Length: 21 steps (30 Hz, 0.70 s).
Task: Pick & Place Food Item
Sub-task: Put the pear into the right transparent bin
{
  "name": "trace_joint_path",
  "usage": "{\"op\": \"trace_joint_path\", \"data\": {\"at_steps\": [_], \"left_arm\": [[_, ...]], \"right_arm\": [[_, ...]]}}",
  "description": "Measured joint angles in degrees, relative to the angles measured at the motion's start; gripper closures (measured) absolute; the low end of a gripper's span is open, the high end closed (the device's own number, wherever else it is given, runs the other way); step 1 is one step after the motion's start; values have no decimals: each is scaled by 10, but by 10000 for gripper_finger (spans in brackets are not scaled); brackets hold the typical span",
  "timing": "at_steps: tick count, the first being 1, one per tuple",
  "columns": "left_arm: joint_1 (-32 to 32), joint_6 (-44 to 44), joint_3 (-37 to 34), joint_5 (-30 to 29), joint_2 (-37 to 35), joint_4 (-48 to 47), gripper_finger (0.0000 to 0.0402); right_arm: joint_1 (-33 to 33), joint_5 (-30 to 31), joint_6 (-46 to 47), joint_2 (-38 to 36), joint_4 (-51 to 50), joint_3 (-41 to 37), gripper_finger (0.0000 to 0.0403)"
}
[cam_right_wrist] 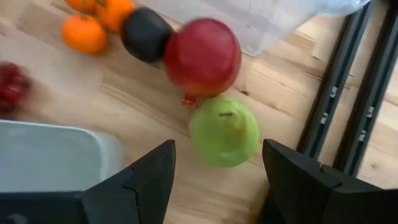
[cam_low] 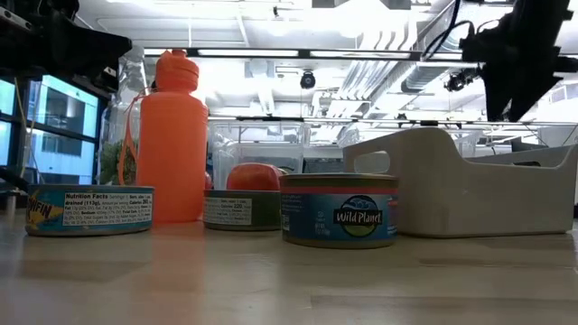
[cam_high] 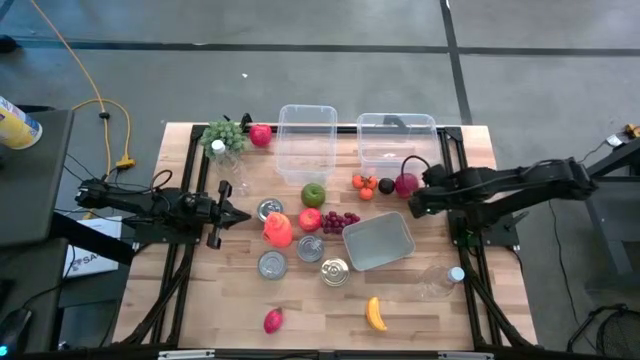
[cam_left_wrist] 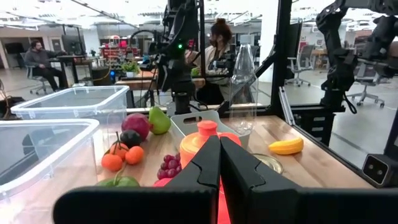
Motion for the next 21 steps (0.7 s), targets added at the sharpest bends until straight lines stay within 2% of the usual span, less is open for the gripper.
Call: {"op": "trace_joint_path", "data": {"at_steps": [10,16,21], "left_arm": [[0,1,0,0,0,0,401],[0,-12,0,0,0,0,401],[0,-12,0,0,0,0,401]], "right_arm": [[-14,5,-49,18,79,-71,173],[-14,41,-50,18,87,-78,173],[-28,44,-49,18,87,-81,173]]}}
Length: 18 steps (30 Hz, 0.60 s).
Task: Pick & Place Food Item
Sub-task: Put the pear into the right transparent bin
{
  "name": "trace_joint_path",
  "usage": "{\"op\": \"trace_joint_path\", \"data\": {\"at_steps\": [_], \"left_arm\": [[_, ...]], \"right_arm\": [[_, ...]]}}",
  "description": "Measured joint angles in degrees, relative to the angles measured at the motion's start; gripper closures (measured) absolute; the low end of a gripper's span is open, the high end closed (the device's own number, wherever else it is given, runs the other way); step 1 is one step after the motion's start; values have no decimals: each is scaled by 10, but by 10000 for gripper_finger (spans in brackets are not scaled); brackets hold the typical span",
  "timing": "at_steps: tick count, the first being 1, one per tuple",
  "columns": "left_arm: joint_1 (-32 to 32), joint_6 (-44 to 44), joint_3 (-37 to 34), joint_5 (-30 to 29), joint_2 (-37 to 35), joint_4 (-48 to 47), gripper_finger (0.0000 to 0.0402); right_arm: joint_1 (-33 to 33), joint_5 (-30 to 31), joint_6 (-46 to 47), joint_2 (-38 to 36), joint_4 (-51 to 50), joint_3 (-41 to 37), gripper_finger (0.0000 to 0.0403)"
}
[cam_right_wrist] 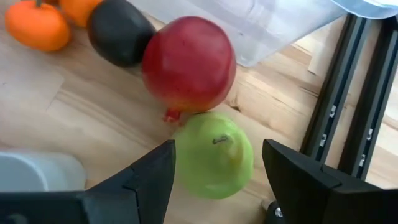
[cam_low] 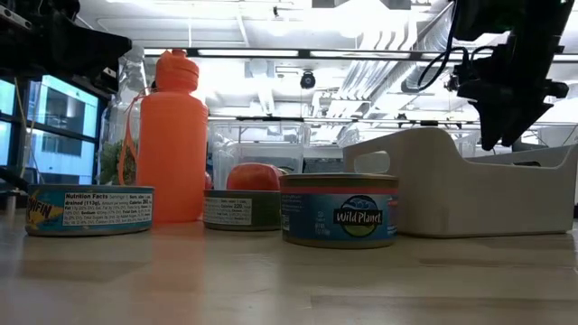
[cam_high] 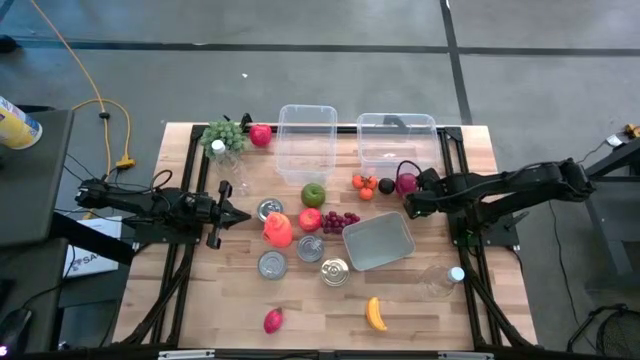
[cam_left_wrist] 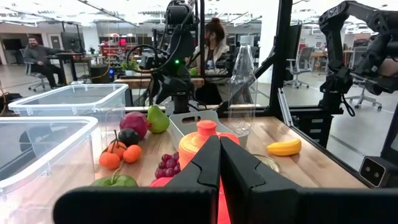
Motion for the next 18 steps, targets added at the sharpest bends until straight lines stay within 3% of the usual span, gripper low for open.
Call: {"op": "trace_joint_path", "data": {"at_steps": [12,18], "left_arm": [[0,-1,0,0,0,0,401],[0,-1,0,0,0,0,401]], "right_arm": [[-35,-9,-33,0,88,-51,177],[-35,1,-31,0,96,-51,225]]}}
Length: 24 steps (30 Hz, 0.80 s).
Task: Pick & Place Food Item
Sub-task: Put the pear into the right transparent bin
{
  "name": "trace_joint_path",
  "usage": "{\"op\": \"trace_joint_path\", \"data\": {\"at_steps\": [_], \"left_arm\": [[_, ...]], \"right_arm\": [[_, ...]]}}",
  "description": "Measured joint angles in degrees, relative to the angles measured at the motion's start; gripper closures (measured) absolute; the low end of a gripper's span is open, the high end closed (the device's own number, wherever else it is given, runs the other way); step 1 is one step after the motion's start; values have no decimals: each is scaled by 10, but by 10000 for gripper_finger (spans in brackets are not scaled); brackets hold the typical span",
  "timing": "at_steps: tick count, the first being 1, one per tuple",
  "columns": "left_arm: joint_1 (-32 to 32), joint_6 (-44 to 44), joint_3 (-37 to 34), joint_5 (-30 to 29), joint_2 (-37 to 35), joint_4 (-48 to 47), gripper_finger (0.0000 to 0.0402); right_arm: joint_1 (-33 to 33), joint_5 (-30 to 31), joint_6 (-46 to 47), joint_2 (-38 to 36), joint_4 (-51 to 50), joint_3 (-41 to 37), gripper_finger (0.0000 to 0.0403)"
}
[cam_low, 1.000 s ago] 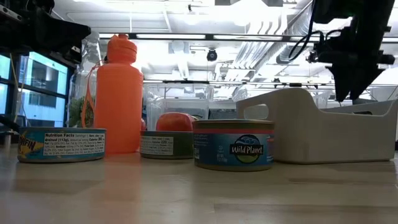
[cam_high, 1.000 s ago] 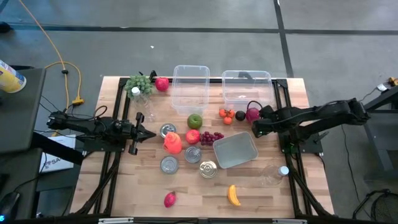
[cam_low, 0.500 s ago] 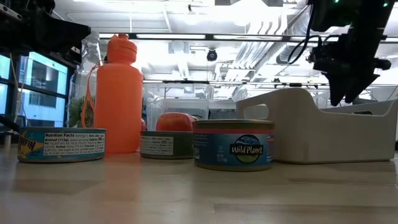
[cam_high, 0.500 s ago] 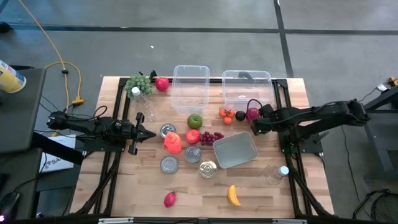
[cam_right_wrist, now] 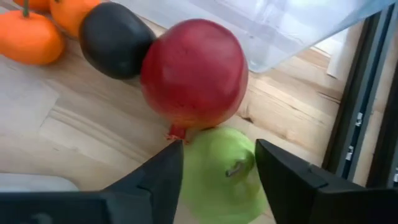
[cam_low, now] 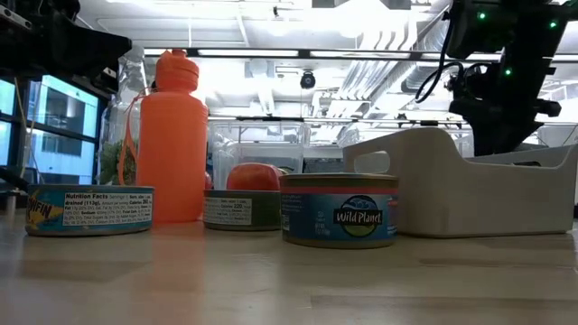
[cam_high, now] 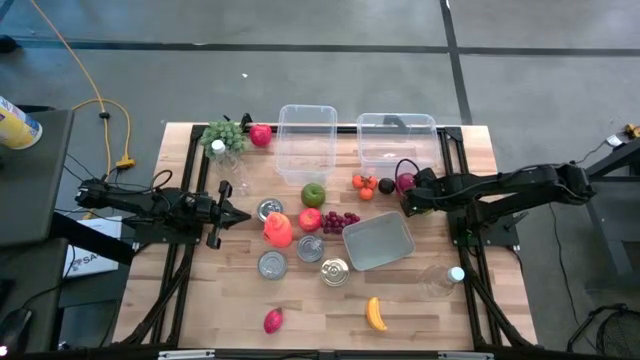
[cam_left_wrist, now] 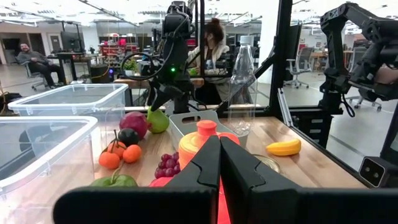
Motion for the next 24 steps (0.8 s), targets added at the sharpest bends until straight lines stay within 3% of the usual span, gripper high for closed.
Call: {"op": "trace_joint_path", "data": {"at_steps": [12,24], "left_arm": [[0,0,0,0,0,0,401],[0,13,0,0,0,0,401]], "right_arm": [[0,-14,0,0,1,0,391],[29,-48,0,0,4,17,401]]}}
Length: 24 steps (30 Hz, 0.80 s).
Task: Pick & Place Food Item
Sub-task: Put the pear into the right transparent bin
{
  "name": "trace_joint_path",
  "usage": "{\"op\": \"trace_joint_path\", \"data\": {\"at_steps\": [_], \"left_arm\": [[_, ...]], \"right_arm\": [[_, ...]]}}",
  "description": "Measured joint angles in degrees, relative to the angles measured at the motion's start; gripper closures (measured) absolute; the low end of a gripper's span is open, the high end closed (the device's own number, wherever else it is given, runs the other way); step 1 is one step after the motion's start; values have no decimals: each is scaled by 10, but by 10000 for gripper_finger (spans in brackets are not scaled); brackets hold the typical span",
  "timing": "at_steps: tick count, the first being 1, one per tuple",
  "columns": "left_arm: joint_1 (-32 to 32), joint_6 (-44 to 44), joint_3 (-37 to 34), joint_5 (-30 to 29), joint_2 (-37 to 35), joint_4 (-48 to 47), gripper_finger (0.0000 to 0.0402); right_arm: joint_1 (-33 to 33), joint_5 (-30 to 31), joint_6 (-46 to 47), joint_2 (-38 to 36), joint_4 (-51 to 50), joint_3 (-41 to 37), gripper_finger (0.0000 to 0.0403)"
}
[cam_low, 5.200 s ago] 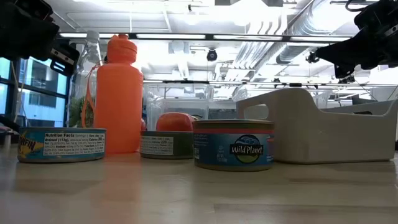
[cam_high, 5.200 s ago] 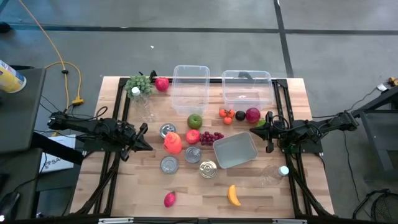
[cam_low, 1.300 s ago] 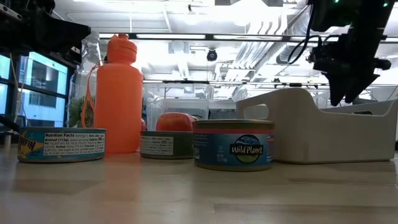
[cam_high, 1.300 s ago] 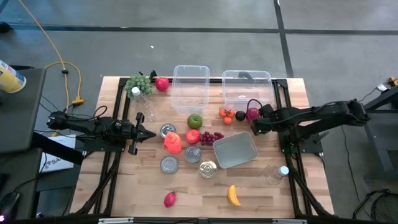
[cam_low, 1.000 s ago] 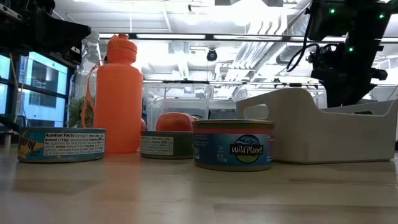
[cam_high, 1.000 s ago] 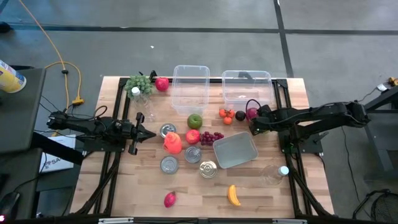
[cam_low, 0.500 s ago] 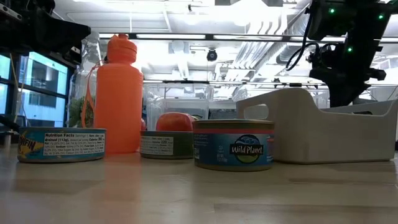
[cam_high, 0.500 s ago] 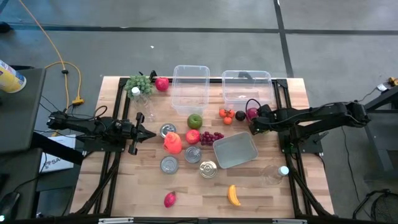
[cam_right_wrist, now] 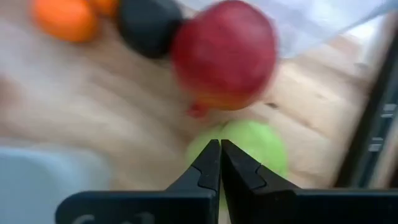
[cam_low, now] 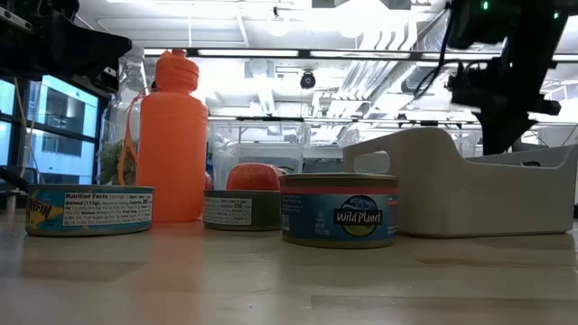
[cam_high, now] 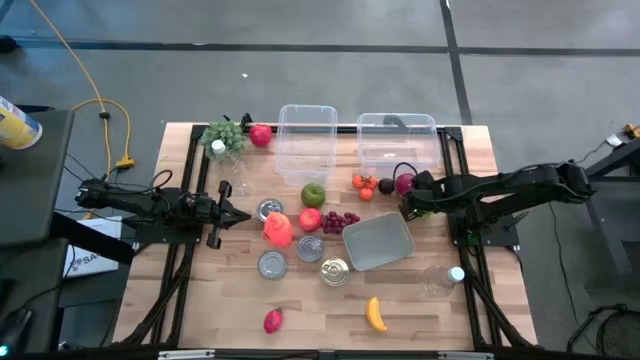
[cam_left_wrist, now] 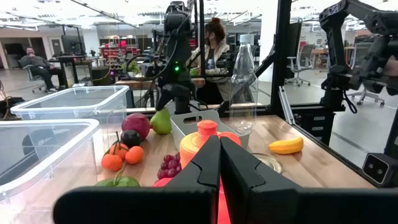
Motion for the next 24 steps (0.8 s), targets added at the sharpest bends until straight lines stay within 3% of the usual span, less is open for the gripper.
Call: {"op": "trace_joint_path", "data": {"at_steps": [6,16,20,24], "left_arm": [[0,-26,0,0,0,0,401],[0,-8,0,0,0,9,401],[0,-9,0,0,0,9,401],[0,-9,0,2,0,9,401]], "right_arm": [[48,11,1,0,-12,74,401],[100,95,-62,0,3,218,401],[101,61,-49,0,-12,224,401],[101,13,39,7,-108,224,401]]}}
